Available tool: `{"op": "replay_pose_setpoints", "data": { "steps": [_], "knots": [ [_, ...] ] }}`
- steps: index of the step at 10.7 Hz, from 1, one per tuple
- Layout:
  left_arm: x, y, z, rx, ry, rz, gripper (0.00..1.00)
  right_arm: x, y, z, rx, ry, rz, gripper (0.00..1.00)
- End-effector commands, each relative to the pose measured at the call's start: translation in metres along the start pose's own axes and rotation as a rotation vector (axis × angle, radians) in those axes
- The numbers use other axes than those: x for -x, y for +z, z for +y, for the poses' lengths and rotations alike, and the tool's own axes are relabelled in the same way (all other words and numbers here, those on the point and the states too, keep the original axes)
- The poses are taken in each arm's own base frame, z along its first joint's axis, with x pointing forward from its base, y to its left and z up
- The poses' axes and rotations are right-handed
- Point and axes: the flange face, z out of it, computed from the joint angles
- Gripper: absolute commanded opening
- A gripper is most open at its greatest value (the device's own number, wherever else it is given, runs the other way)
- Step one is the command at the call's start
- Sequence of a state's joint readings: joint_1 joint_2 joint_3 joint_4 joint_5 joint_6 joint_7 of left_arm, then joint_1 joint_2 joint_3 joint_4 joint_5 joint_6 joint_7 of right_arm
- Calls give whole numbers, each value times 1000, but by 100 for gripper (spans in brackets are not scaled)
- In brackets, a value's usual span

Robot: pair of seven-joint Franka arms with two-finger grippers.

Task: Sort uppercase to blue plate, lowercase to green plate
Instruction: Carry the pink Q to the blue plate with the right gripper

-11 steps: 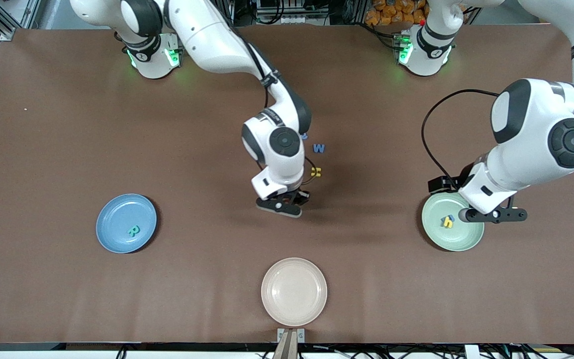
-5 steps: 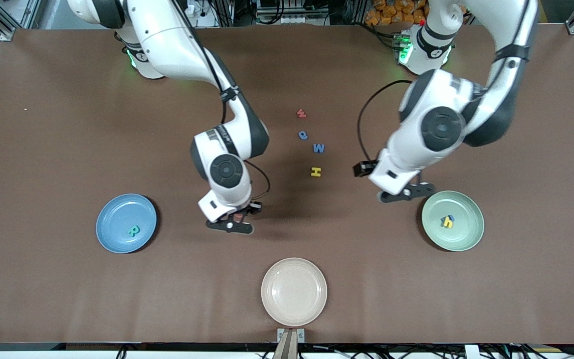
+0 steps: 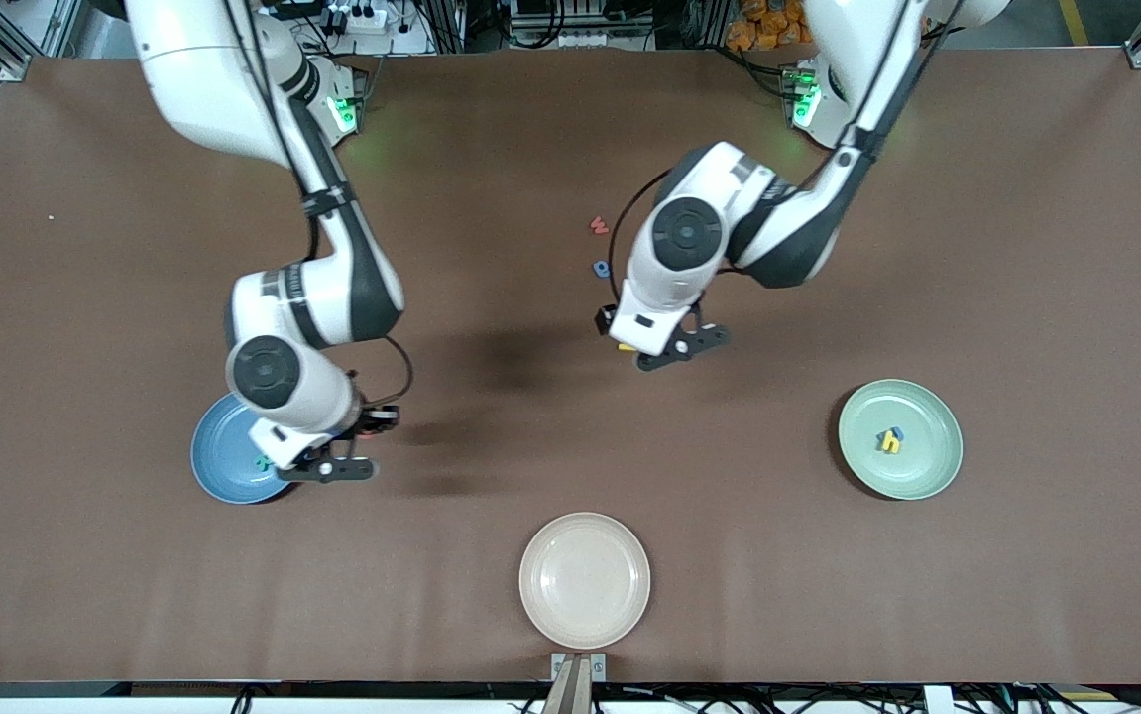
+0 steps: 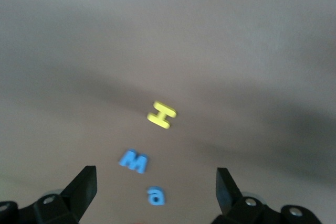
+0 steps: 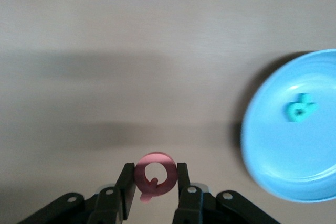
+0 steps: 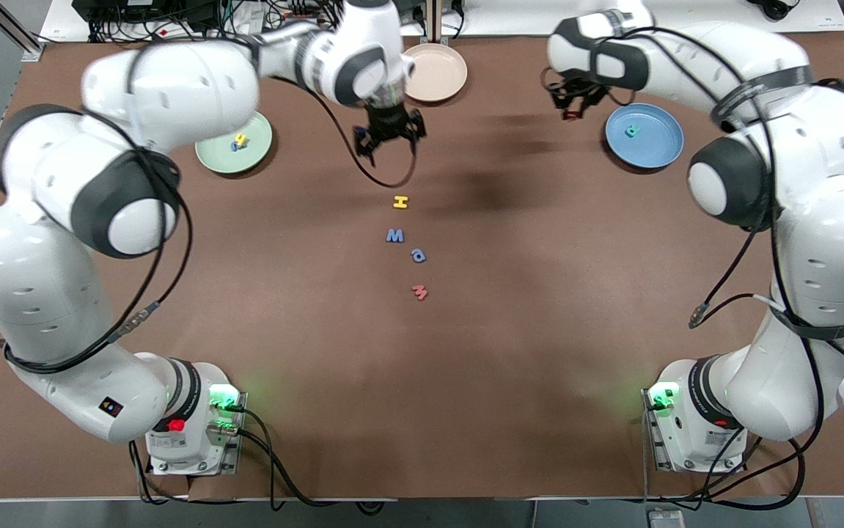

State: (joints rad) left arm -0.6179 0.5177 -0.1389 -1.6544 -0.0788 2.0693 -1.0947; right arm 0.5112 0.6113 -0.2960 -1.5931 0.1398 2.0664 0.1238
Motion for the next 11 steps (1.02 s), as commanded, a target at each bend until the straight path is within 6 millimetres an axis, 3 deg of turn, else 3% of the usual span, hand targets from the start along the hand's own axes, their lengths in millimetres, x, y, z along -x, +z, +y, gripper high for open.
{"op": "replay_pose_setpoints", "data": {
  "steps": [1,4,7,8,9,10,11],
  "knots": [
    [30,42,23,21,-86,-10,100,6,7,46,47,-52,-16,0],
    [79,107,25,-17,-148,22,100,7,22,100,79,-100,-45,0],
    [106,130,13,-69,-169,22,100,7,33,145,96,-135,-71,0],
    [110,131,11,-74,-166,17,100,7,35,164,91,-145,-77,19],
    [112,129,7,-77,-164,18,100,7,37,178,82,-158,-79,76],
    [113,130,3,-84,-161,20,100,8,37,181,76,-161,-81,100],
    [115,123,-2,-84,-148,36,100,8,38,180,76,-162,-82,100]
  ]
}}
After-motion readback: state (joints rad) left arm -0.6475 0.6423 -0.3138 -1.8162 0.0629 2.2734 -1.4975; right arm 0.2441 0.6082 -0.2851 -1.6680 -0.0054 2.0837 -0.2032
